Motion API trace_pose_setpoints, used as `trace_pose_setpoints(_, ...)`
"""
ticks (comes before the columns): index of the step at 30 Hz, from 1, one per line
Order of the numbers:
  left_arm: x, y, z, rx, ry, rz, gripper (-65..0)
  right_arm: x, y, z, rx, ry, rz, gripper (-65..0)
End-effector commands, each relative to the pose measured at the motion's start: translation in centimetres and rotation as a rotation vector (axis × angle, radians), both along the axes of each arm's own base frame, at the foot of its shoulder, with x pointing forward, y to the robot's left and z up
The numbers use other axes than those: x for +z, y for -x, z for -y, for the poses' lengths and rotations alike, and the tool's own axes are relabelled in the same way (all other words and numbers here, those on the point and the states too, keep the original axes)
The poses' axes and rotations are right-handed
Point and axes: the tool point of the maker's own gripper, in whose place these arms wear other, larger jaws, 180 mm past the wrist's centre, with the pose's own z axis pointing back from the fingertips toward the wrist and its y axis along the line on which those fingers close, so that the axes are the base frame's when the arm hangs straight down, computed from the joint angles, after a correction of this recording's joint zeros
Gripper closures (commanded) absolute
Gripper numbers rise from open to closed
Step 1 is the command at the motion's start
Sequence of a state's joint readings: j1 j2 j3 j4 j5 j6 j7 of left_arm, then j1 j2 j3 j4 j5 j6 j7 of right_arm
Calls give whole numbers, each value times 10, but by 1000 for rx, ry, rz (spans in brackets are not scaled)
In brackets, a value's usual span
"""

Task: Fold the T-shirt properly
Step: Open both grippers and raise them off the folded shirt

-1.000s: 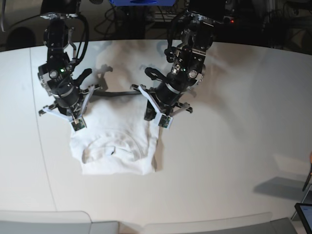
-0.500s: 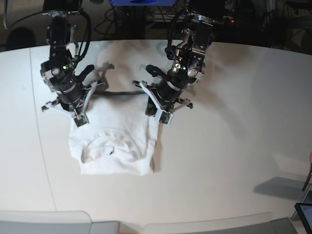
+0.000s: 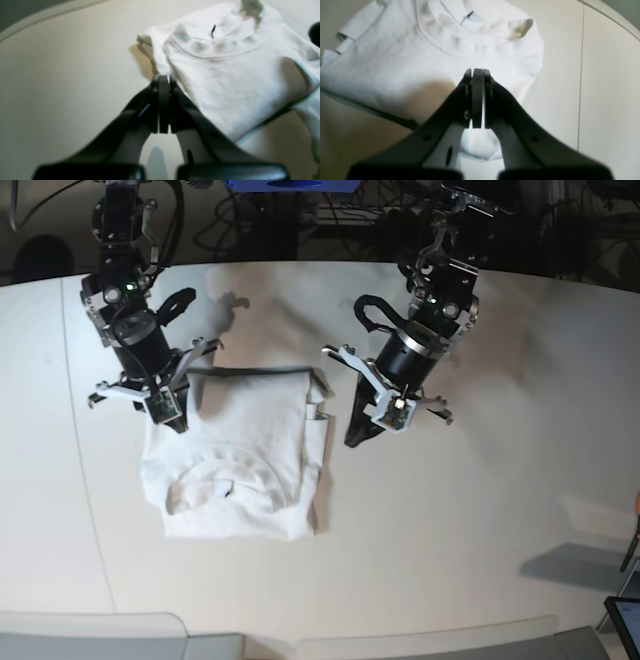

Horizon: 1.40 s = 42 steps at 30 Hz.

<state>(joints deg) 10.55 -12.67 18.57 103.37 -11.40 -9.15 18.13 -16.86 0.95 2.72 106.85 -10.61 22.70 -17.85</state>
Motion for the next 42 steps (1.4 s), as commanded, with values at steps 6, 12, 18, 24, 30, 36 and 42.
trace_pose_setpoints(6, 18, -10, -78, 178, -51, 70, 0, 20, -6, 1, -9, -106, 70, -10)
trace_pose_setpoints(12, 12, 4, -110, 117, -159, 37, 0, 25, -8, 61, -155, -306, 175, -9)
trace_pose_setpoints(18, 4, 20, -125, 95, -188, -6, 0, 12, 19, 71, -117, -291, 221, 0)
trace_pose_setpoints(24, -8, 18, -114, 103, -137, -29, 0, -15, 32, 61, -100, -196, 116, 0)
trace_pose_setpoints(30, -19, 28, -117, 110, -138, -65, 0, -27, 48, 55, -116, -194, 76, 0)
trace_pose_setpoints(36, -21, 31, -118, 107, -141, -69, 0, -31, 52, 55, -120, -196, 65, 0)
trace_pose_setpoints(42, -42, 57, -123, 55, -208, -8, 0, -30, 68, 66, -150, -179, 56, 0)
